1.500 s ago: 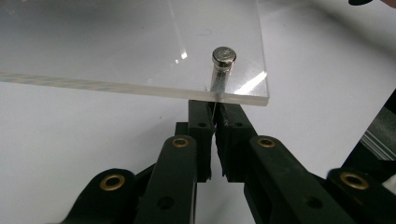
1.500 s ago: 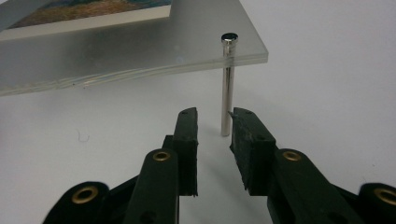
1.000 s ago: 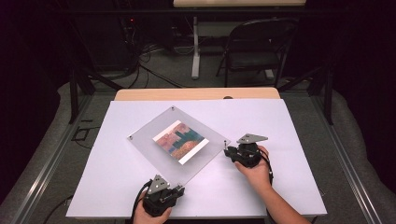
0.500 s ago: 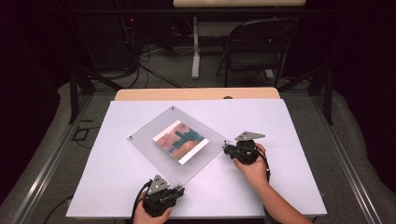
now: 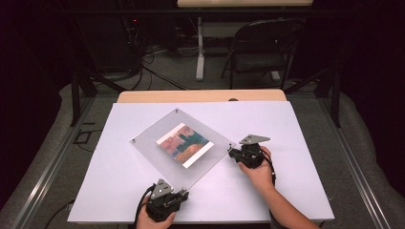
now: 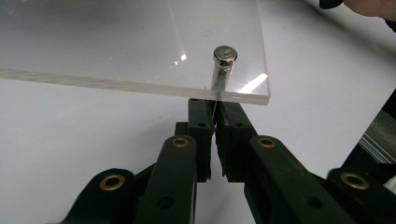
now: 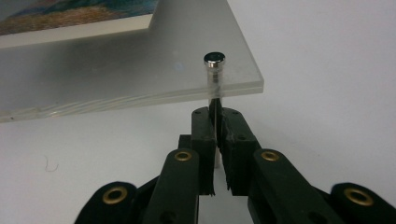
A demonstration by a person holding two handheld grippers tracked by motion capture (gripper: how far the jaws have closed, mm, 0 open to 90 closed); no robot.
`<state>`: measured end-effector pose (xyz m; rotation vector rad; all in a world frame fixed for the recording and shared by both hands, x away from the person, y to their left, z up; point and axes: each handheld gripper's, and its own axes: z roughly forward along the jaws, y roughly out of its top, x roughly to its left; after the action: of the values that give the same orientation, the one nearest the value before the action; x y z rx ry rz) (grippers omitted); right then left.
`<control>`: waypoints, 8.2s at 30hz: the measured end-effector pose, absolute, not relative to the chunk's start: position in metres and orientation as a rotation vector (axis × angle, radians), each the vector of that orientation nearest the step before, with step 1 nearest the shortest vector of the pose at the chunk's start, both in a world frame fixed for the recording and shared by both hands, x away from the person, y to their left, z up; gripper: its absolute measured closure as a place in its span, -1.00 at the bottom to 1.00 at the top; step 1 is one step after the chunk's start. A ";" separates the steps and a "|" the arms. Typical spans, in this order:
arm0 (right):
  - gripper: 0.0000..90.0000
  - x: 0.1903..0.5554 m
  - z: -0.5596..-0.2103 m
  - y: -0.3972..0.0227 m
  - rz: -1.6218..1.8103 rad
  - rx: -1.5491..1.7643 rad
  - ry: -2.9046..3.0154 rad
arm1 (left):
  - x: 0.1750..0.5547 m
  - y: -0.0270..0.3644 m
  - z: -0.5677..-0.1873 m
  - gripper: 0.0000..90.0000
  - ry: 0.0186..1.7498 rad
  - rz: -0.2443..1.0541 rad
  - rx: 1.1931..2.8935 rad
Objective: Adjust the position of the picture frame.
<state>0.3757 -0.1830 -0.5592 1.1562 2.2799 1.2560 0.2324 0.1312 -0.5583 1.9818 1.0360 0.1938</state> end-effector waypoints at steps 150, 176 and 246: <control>-0.08 0.323 -0.545 -0.196 1.182 1.125 2.238 | 0.316 0.167 -0.554 -0.17 1.137 0.260 1.856; -0.15 0.292 -0.523 -0.247 1.268 1.201 2.123 | 0.289 0.214 -0.537 -0.16 1.193 0.331 1.809; -0.28 0.414 -0.491 -0.243 1.163 1.485 2.181 | 0.417 0.215 -0.492 -0.26 1.470 0.215 1.796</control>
<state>0.4143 -0.2428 -0.4915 1.4855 2.1806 1.1627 0.4165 0.2146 -0.4925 1.7960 1.4703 0.2146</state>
